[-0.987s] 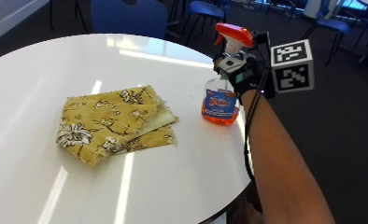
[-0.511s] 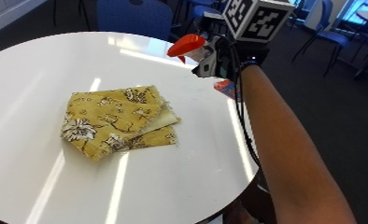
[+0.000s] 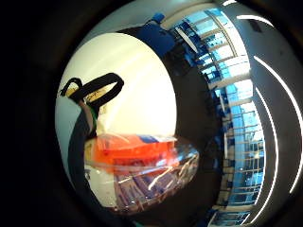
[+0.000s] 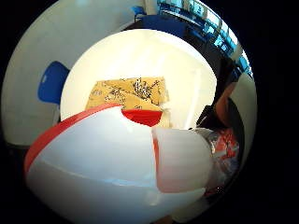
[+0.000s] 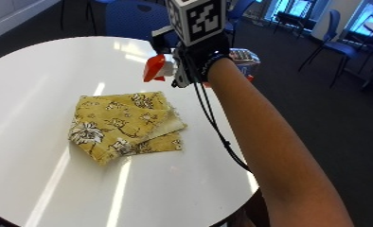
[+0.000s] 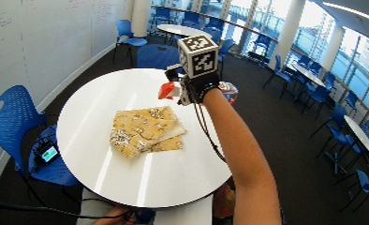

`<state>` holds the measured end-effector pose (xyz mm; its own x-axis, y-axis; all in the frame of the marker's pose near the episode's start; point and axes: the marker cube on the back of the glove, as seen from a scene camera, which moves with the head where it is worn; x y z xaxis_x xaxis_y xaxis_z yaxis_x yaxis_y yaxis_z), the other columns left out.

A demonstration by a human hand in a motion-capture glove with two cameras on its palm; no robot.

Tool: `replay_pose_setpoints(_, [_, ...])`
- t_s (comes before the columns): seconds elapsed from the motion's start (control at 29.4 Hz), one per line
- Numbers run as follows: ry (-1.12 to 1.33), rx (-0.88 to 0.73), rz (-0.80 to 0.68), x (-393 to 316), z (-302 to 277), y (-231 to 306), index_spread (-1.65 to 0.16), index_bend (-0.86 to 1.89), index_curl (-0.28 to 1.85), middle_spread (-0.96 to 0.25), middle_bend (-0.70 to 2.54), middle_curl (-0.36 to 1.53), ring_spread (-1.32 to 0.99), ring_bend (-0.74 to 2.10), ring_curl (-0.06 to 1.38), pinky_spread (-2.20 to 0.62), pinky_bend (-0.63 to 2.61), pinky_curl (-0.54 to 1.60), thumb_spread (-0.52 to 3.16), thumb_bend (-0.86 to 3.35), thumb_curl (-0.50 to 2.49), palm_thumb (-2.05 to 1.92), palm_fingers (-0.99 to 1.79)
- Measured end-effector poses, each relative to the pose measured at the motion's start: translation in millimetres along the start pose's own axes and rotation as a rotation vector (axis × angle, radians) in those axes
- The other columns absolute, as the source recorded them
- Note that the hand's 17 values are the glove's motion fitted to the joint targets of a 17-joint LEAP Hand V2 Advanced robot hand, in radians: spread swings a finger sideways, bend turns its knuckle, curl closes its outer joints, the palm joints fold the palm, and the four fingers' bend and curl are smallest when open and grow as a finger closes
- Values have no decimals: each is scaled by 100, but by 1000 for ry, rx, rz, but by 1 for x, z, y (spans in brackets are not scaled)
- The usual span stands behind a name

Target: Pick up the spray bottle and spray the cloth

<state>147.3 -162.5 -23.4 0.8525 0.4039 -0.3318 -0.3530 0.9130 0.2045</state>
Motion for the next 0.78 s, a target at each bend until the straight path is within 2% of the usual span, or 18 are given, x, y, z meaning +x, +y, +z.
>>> replay_pose_setpoints(0.34, [386,-63,-167,-62,26,-2,-30,33,52,-21,57,48,-24,40,43,-31,39,41,20,-4,74,93,135])
replay_pose_setpoints(0.78, [423,-110,-214,-86,45,2,-30,33,52,-21,57,48,-24,39,43,-32,38,41,20,-4,75,93,136])
